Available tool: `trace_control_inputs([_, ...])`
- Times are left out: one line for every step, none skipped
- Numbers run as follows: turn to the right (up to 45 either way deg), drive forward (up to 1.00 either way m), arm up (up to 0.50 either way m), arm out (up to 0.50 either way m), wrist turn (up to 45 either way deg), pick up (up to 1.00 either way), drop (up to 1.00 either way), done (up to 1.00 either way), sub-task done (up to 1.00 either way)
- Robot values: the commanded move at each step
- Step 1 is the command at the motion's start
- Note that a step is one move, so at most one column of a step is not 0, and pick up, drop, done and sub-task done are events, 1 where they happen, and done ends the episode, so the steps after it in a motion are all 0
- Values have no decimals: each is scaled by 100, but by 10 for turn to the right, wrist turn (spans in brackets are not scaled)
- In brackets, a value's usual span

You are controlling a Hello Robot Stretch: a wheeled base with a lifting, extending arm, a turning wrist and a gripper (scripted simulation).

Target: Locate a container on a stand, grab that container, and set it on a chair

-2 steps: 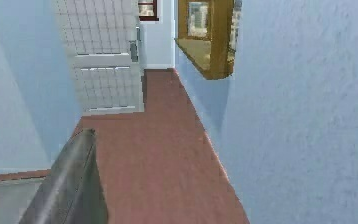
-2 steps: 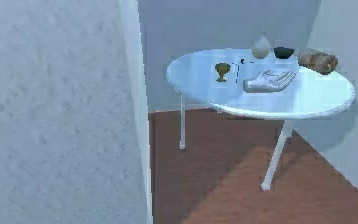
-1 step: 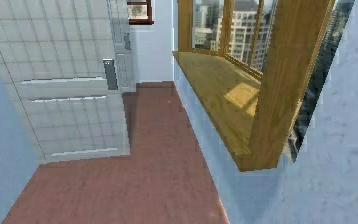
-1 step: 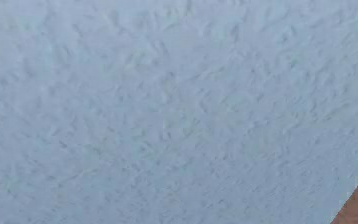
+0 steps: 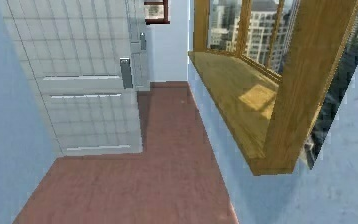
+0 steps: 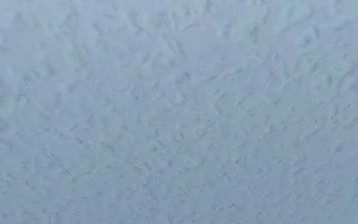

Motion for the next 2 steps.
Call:
trace_control_inputs([0, 100, 0, 0, 0, 0, 0, 0, 0])
trace_control_inputs([0, 40, 0, 0, 0, 0, 0, 0, 0])
